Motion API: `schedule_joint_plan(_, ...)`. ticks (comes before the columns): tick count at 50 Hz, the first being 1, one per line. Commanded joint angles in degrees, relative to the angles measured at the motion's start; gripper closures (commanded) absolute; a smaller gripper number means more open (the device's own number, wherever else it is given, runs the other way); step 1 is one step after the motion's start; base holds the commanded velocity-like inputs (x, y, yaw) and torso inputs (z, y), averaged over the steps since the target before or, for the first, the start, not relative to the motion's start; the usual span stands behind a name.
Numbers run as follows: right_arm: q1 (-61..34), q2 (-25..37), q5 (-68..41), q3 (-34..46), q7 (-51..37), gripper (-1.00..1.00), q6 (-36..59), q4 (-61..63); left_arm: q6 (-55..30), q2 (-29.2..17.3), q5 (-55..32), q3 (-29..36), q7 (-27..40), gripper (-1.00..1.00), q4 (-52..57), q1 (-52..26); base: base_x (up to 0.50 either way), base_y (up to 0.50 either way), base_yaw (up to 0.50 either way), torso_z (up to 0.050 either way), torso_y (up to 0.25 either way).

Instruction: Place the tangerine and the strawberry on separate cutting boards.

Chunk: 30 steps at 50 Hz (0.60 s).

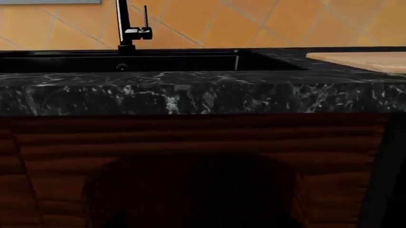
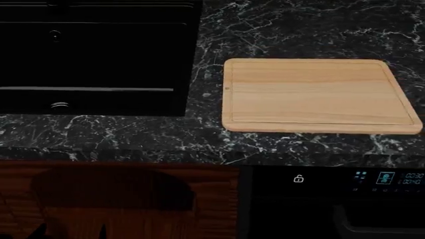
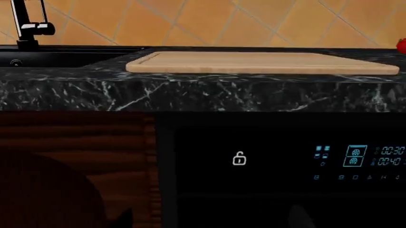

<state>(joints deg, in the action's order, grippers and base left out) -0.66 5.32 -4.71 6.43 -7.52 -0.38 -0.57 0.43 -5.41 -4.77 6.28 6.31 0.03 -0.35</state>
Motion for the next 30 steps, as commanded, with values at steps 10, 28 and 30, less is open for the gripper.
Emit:
schedule_joint_plan(10,0.0,1.2,-1.1,1.3,-1.5,-1.00,-0.1,0.2,0.2,-1.2,-1.2,1.3,1.4,-1.00,-0.3,-0.2,0.00,-0.50,0.00,0.000,0.000)
schedule_joint_plan(28,-0.6,2.2,-2.0,2.3,-2.2,-1.00,0.5,-0.1,0.6,-1.9,-1.6,2.7,2.2,-1.00,-0.6,-0.2,0.00,-0.50,0.00,0.000,0.000)
schedule_joint_plan(30,-0.6,2.3,-2.2,2.3,-2.3,-1.00,0.5,-0.1,0.7,-2.0,-1.7,2.8,2.3,-1.00,-0.6,-0.2,0.00,-0.50,0.00,0.000,0.000)
